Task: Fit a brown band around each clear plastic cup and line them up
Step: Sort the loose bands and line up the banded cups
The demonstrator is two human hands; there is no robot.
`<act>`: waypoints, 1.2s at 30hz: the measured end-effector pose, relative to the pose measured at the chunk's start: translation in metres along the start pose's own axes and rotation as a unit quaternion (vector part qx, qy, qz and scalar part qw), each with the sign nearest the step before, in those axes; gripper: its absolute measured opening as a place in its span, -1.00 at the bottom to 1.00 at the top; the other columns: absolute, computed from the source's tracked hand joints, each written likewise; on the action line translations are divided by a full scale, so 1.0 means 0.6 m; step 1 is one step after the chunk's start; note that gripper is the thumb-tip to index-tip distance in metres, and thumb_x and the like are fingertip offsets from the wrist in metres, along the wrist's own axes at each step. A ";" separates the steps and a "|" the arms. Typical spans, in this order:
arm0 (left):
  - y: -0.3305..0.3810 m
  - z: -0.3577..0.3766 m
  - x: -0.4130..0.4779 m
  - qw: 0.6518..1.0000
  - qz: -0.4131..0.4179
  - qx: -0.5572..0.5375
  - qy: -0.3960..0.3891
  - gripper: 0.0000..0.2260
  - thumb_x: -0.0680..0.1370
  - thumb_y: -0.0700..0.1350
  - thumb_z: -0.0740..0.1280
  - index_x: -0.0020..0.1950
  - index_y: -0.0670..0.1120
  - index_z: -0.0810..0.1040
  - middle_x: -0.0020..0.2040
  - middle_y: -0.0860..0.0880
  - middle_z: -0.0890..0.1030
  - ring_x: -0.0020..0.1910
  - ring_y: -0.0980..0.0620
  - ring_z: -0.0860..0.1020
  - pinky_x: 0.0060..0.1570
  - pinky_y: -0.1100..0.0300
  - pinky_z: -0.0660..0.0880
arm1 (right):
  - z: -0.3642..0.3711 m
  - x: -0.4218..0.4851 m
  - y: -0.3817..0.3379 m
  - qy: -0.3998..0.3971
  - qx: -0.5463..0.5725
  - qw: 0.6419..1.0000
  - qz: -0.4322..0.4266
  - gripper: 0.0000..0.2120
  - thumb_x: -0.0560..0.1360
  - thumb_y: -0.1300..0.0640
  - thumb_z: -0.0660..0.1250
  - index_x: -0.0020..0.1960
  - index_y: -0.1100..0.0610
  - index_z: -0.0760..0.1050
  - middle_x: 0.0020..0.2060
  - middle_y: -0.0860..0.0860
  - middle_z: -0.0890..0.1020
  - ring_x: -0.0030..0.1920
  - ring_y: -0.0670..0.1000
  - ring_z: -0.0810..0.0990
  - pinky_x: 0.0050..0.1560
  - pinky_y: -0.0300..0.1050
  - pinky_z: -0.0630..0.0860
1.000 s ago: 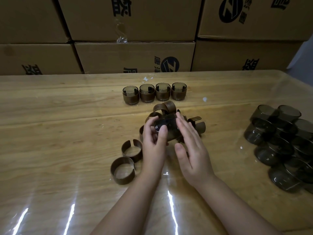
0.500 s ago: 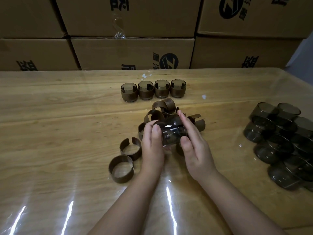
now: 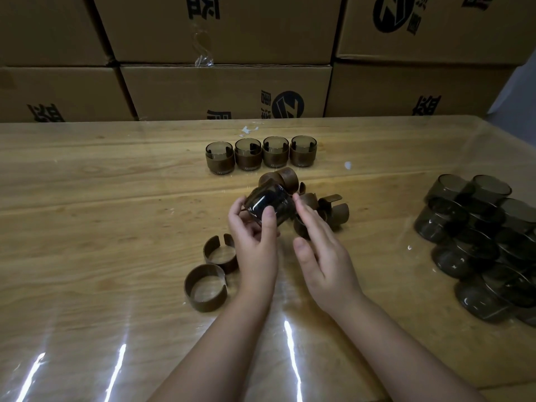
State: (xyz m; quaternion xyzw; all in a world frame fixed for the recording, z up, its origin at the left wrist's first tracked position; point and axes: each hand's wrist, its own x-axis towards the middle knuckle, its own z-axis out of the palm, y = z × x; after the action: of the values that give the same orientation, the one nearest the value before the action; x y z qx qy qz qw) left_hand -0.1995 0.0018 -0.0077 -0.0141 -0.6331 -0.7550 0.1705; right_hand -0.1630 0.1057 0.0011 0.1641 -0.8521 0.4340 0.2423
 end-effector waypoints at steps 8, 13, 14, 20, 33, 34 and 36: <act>0.002 0.002 -0.003 0.993 0.048 0.099 -0.046 -0.51 0.37 0.25 0.28 0.29 0.36 0.28 0.07 -0.03 0.37 -0.07 0.19 0.45 -0.03 0.44 0.42 | -0.002 0.001 0.007 0.047 0.017 0.999 0.002 -0.51 0.60 0.00 0.03 0.49 0.13 0.13 0.47 -0.06 0.25 0.49 -0.15 0.20 0.46 0.10 0.25; 0.003 0.002 -0.002 0.992 0.048 0.097 -0.066 -0.53 0.40 0.23 0.19 0.30 0.21 0.39 0.09 0.11 0.44 0.03 0.44 0.44 0.03 0.54 0.34 | -0.004 0.002 0.017 0.051 0.048 0.997 0.028 -0.51 0.61 -0.06 0.01 0.50 0.06 0.12 0.48 -0.06 0.28 0.49 -0.12 0.22 0.47 0.07 0.24; 0.002 0.001 -0.003 0.993 0.042 0.084 -0.072 -0.51 0.40 0.22 0.19 0.32 0.15 0.42 0.14 0.11 0.48 0.12 0.41 0.45 0.11 0.47 0.38 | -0.005 0.004 0.019 0.051 0.054 0.997 0.037 -0.51 0.61 -0.08 0.01 0.50 0.04 0.12 0.49 -0.05 0.29 0.49 -0.11 0.22 0.47 0.04 0.23; 0.011 0.004 -0.007 0.999 0.009 -0.001 -0.048 -0.50 0.41 0.20 0.21 0.27 -0.01 0.45 0.15 -0.01 0.57 0.12 -0.01 0.58 0.04 0.06 0.57 | -0.001 0.003 0.023 0.034 0.058 0.996 0.056 -0.47 0.60 -0.12 0.00 0.51 0.07 0.15 0.48 -0.05 0.29 0.49 -0.14 0.21 0.47 -0.09 0.22; 0.004 0.004 -0.002 0.999 0.032 0.039 -0.001 -0.52 0.52 -0.16 0.41 0.33 0.16 0.31 0.28 -0.07 0.41 0.17 -0.03 0.53 -0.06 0.37 0.49 | -0.002 -0.001 0.009 0.035 0.037 0.998 0.019 -0.49 0.60 -0.03 0.02 0.49 0.17 0.19 0.46 -0.09 0.28 0.48 -0.14 0.23 0.47 0.06 0.24; 0.003 0.004 -0.002 0.998 0.036 0.052 -0.008 -0.51 0.51 -0.17 0.42 0.32 0.19 0.32 0.24 0.00 0.40 0.16 -0.01 0.53 -0.07 0.41 0.48 | -0.003 0.000 0.008 0.043 0.036 0.998 0.016 -0.49 0.60 -0.02 0.02 0.49 0.20 0.20 0.46 -0.06 0.29 0.49 -0.12 0.24 0.46 0.09 0.25; 0.004 0.004 -0.004 0.996 0.042 0.074 -0.022 -0.50 0.51 -0.14 0.43 0.29 0.27 0.32 0.16 0.08 0.38 0.12 0.01 0.52 -0.08 0.42 0.47 | -0.004 0.000 0.007 0.057 0.037 0.998 0.011 -0.49 0.60 0.01 0.03 0.49 0.21 0.21 0.46 0.00 0.31 0.48 -0.08 0.25 0.44 0.13 0.27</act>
State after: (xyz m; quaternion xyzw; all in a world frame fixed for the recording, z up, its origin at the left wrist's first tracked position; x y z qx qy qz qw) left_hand -0.1970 0.0042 -0.0054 -0.0447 -0.6893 -0.6979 0.1893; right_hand -0.1644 0.1101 -0.0003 0.1387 -0.8220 0.4764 0.2796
